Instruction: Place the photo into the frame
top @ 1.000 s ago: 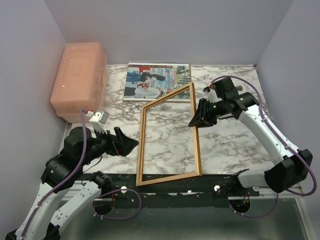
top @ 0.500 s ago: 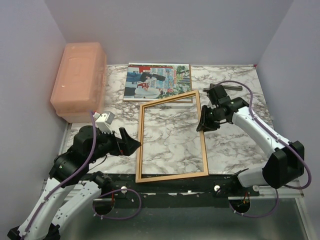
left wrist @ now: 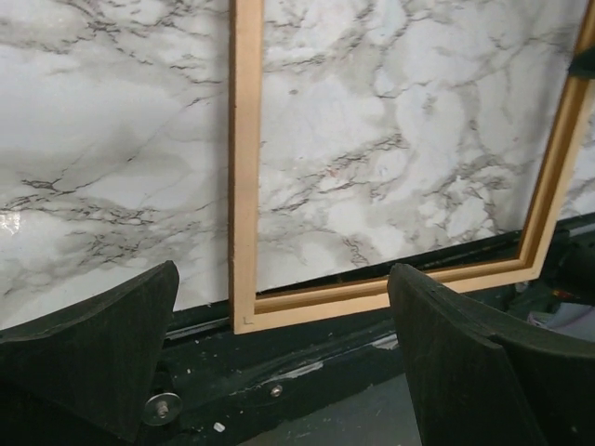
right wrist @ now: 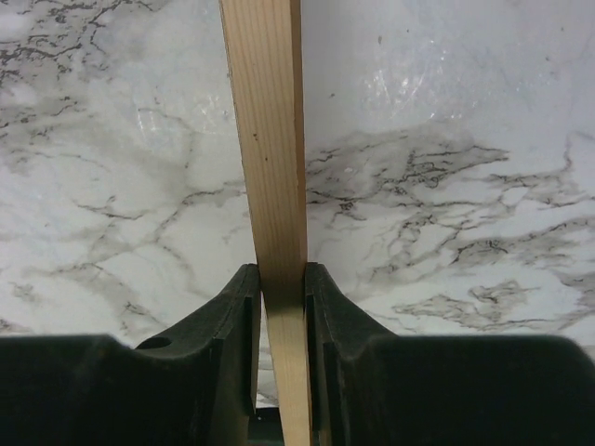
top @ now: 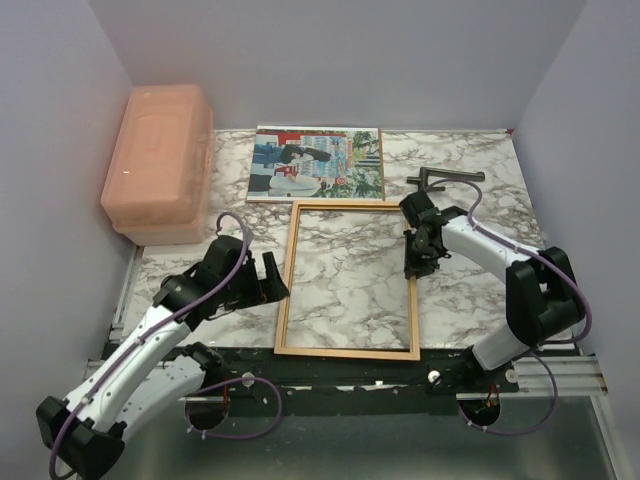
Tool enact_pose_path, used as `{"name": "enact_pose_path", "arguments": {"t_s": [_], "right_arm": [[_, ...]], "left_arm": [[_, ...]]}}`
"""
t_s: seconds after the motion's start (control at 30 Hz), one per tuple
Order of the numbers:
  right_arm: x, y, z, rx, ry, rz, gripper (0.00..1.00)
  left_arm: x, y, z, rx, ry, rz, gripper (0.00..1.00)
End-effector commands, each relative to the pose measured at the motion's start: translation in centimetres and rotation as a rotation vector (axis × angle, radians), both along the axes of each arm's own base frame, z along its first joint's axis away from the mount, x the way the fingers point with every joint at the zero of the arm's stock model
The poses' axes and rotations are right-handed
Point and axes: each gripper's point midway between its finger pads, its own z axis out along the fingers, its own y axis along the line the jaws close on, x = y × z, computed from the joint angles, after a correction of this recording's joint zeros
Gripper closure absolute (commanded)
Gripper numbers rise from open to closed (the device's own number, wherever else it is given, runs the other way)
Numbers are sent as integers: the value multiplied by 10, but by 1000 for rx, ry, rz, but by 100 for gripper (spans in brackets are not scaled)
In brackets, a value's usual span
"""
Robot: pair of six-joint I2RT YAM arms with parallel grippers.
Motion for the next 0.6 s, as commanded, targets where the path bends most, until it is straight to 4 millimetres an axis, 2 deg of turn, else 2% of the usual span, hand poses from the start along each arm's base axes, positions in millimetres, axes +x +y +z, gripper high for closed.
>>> {"name": "enact_pose_path", "arguments": {"t_s": [0.0,0.33,0.43,0.57], "right_arm": [[14,-5,-14,-50,-39,11,89],[10,0,-40,-39,24,2,80],[8,-1,-43,-40,32,-9,69],[6,0,-43,-31,29,-19,61]], "left_arm": [[9,3,-34,93,111,60,4],[23,-20,-91,110,247,23,11],[24,-27,-105,107,282,7,16],[21,-31,-119,100,323,-7,24]]}}
